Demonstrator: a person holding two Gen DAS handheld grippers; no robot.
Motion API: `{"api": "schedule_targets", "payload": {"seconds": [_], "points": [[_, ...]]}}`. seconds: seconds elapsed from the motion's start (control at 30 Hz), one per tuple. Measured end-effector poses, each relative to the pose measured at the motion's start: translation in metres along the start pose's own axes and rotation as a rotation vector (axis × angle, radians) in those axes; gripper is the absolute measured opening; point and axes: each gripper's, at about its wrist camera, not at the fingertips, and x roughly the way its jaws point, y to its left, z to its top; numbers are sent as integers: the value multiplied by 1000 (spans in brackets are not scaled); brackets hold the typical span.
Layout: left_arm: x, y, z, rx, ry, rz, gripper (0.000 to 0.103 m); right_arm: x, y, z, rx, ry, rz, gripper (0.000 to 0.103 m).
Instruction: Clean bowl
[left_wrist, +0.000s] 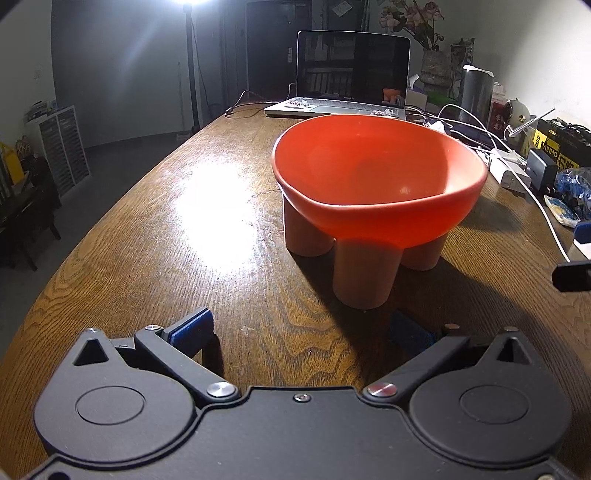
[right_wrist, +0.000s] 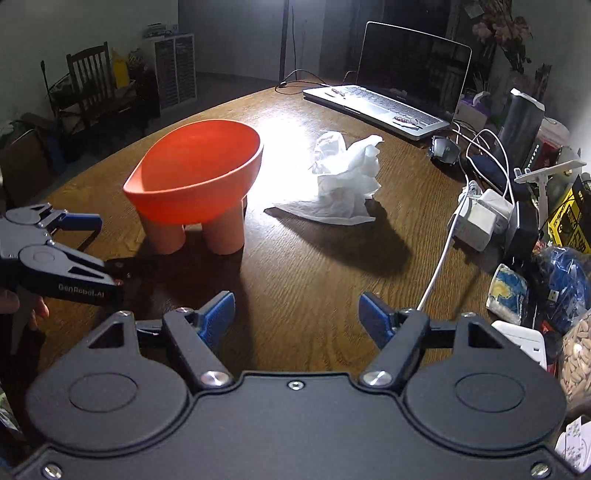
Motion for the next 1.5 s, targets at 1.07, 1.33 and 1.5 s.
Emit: {"api": "schedule_targets", "payload": {"seconds": [1.07, 1.33, 1.5], "points": [[-2, 6, 0, 11, -1, -13, 103, 44, 23, -23, 151, -41, -3, 103], [-1, 9, 0, 14, -1, -18, 103, 45, 26, -23, 154, -40, -4, 103], [0, 10, 0, 13, -1, -19, 103, 44, 28, -23, 156, -40, -6, 103]]}}
